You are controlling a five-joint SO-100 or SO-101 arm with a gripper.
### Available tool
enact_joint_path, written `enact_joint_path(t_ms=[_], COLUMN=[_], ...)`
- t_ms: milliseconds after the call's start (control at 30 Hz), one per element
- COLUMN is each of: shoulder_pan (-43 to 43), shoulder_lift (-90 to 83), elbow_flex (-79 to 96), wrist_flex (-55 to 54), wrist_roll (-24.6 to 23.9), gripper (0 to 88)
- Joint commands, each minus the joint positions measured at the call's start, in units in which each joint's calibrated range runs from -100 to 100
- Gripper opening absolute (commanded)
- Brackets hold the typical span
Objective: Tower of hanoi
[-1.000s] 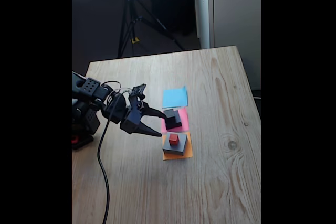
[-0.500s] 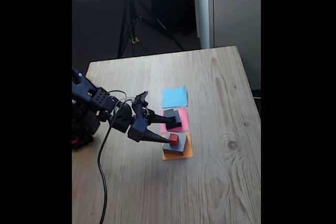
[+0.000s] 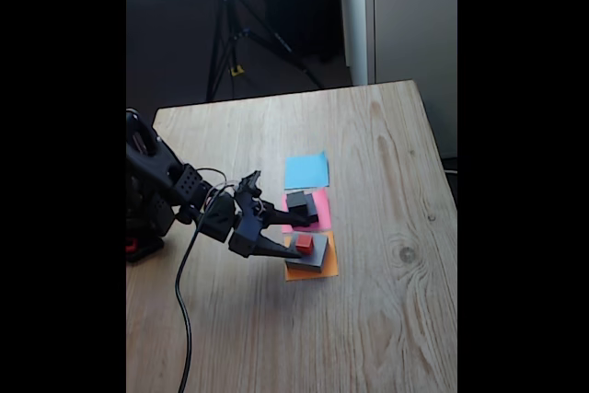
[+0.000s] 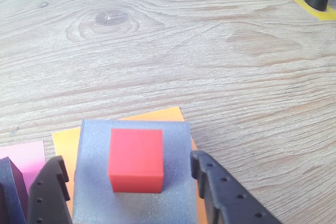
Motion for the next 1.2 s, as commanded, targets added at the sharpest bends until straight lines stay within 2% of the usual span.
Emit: enact_joint_path(t_ms=[0,167,1167], shoulder_pan=[-0.7,-1.1,-3.4], shoulder_lift=[2.2,5.6,6.5], elbow_flex=[-0.6,-1.5,-3.8], wrist_flex=[-5.2,-8.4,-8.0], wrist_roll=[0.7,0.7,0.7], gripper=[25.6,25.5,21.1])
